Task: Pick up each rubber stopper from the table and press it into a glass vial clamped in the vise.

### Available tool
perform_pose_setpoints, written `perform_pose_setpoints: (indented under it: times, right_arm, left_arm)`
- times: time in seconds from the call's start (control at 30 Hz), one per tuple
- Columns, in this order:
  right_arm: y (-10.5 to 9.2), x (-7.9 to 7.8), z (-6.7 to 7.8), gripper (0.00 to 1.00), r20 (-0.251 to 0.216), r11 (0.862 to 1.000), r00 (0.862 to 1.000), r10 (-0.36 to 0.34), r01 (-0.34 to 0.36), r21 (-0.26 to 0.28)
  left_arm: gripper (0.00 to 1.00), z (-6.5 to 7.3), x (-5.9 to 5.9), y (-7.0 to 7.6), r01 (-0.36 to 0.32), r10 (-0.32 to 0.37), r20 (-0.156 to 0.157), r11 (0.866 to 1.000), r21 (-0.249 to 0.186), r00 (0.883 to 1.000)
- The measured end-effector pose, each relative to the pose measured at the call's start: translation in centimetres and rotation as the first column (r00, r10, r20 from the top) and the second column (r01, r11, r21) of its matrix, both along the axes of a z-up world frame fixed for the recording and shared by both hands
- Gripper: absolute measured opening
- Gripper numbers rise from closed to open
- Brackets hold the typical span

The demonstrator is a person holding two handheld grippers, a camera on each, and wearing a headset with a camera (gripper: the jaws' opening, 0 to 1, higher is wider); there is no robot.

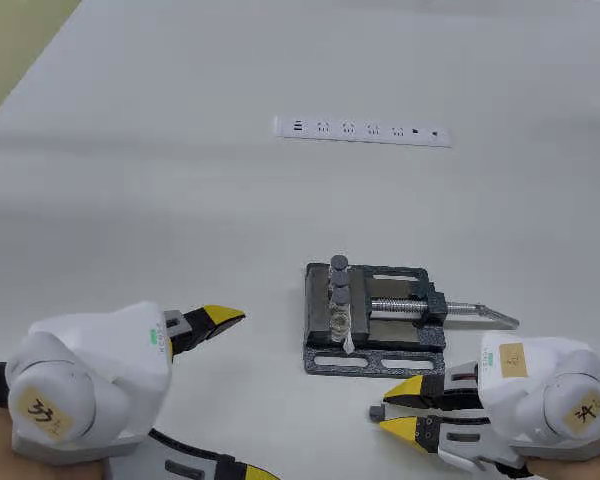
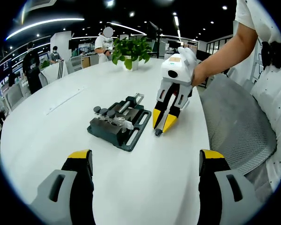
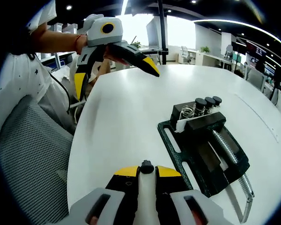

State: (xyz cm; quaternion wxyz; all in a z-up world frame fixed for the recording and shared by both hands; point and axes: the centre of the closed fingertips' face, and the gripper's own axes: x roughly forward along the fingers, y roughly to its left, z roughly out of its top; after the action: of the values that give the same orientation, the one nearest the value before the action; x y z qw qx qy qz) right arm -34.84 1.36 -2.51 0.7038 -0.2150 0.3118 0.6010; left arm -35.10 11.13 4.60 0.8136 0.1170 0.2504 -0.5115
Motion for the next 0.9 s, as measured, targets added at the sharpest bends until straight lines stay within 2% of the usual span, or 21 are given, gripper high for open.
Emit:
perform_pose_setpoints:
  times: [0.7, 0.9]
  right_arm:
    - [0.04, -0.23, -0.16, 0.06, -0.021, 1.000, 1.000, -0.007, 0.007, 0.006]
    - [0.17, -0.30, 0.47, 0.06, -0.017, 1.000, 1.000, -0.001, 0.001, 0.005]
  left_arm:
    - [0.93, 0.14, -0.17, -0.50, 0.007, -0.007, 0.002, 1.000, -0.009, 1.000]
    - [0.91, 0.44, -0.25, -0.75, 0.012, -0.012, 0.009, 1.000, -0.012, 1.000]
